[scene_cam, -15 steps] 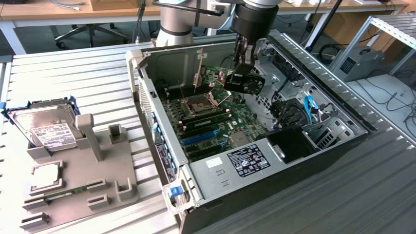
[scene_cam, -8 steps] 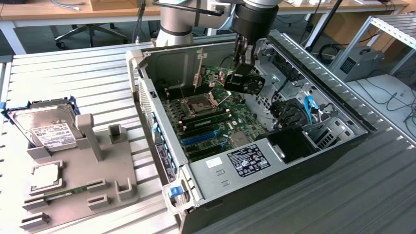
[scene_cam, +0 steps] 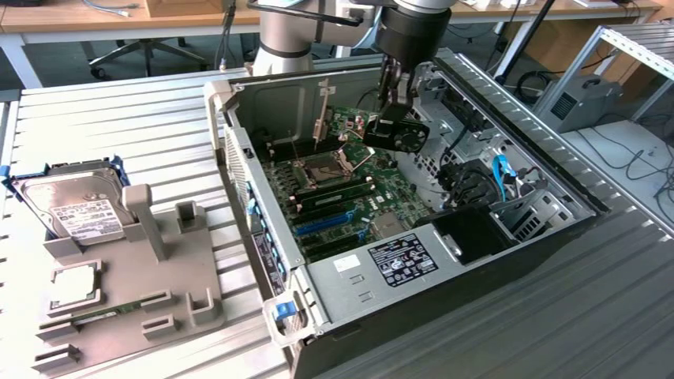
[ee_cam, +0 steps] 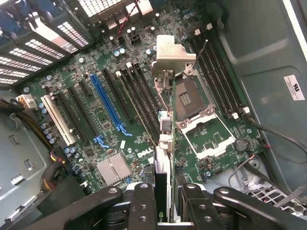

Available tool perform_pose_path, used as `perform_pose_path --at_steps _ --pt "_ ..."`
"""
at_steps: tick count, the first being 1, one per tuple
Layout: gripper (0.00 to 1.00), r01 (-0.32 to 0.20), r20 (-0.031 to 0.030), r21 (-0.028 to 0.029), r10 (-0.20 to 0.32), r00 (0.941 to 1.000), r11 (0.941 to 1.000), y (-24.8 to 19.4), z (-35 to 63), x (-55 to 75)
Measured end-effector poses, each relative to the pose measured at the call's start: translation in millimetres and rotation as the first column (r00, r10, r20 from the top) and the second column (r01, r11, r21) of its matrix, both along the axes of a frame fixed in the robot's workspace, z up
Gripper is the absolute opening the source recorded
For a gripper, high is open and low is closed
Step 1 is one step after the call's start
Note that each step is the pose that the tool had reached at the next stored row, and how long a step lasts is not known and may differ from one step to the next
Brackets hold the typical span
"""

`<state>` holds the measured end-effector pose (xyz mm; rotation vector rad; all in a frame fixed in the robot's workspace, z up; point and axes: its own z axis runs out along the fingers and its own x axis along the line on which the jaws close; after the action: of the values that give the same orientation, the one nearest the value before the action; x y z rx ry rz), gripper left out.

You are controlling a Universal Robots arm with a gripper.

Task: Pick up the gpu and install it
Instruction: 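Insert the gpu into the slot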

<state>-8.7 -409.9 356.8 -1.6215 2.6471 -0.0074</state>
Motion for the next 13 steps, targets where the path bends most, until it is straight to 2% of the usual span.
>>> perform_pose_path --at_steps 13 --pt "0.26 -0.010 0.0000 0.0000 0.010 0.9999 0.9999 0.0 0.0 0.3"
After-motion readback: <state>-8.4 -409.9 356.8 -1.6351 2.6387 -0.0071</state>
